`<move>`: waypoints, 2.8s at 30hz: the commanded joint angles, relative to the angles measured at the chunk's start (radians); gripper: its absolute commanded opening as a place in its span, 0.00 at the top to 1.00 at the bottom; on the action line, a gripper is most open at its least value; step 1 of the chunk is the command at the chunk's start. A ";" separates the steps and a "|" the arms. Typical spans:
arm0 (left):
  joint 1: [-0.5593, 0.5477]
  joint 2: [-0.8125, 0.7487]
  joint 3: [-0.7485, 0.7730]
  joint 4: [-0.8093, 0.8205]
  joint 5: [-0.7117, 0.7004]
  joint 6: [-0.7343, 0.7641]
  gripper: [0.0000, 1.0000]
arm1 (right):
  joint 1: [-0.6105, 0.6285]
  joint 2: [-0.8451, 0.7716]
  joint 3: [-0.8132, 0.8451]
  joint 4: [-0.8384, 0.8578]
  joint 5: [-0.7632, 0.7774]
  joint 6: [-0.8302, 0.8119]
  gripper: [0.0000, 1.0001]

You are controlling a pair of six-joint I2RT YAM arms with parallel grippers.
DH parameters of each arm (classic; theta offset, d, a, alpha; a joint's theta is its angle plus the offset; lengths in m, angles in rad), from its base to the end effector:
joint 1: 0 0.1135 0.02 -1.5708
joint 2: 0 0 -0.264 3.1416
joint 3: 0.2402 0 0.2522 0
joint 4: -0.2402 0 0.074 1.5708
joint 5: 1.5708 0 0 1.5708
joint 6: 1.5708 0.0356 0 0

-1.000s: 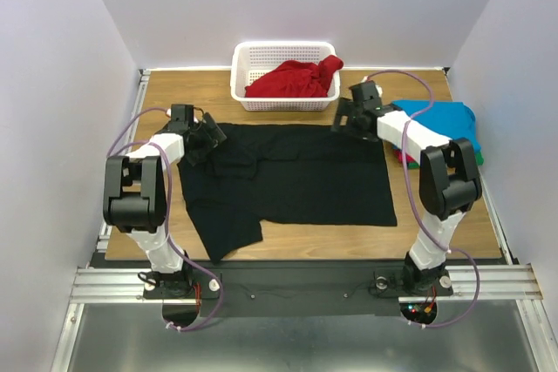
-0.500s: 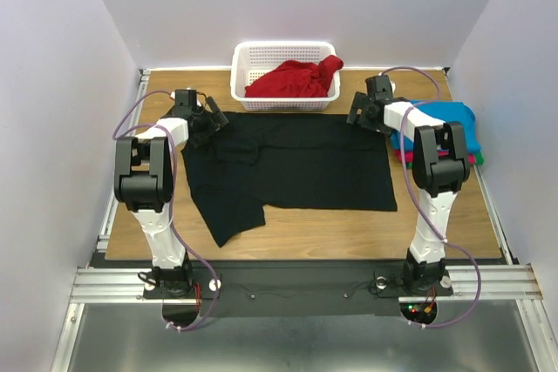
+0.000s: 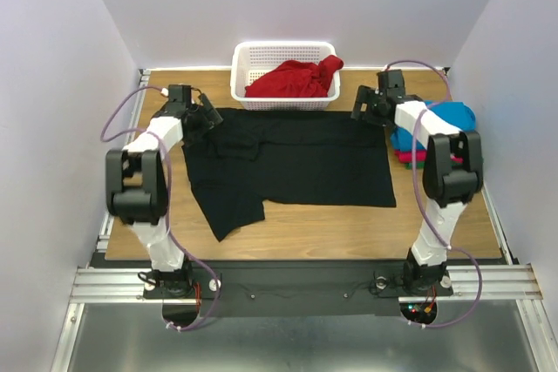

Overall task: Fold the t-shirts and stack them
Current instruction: Fold the tshirt

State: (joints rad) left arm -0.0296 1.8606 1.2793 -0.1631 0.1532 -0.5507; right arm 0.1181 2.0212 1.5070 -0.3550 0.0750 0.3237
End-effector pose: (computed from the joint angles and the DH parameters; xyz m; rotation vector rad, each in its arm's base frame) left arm 0.4131 -0.0177 0.2081 -0.5290 2.2911 -0.4676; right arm 0.4456 0.0502 0.1993 0.2836 2.4230 0.1063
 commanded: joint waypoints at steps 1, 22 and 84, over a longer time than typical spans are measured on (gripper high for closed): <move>-0.004 -0.299 -0.115 -0.093 -0.110 -0.035 0.02 | -0.008 -0.231 -0.053 0.014 -0.070 0.004 0.00; -0.569 -1.065 -0.822 -0.429 -0.455 -0.799 0.01 | -0.008 -0.925 -0.580 -0.070 0.006 0.160 0.00; -0.569 -1.293 -0.943 -0.234 -0.426 -0.650 1.00 | -0.006 -0.899 -0.962 -0.181 0.151 0.557 0.51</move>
State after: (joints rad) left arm -0.5941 0.5697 0.3199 -0.4263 -0.2554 -1.2228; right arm 0.1173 1.0836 0.5583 -0.6121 0.1852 0.8608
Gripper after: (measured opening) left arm 0.018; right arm 0.503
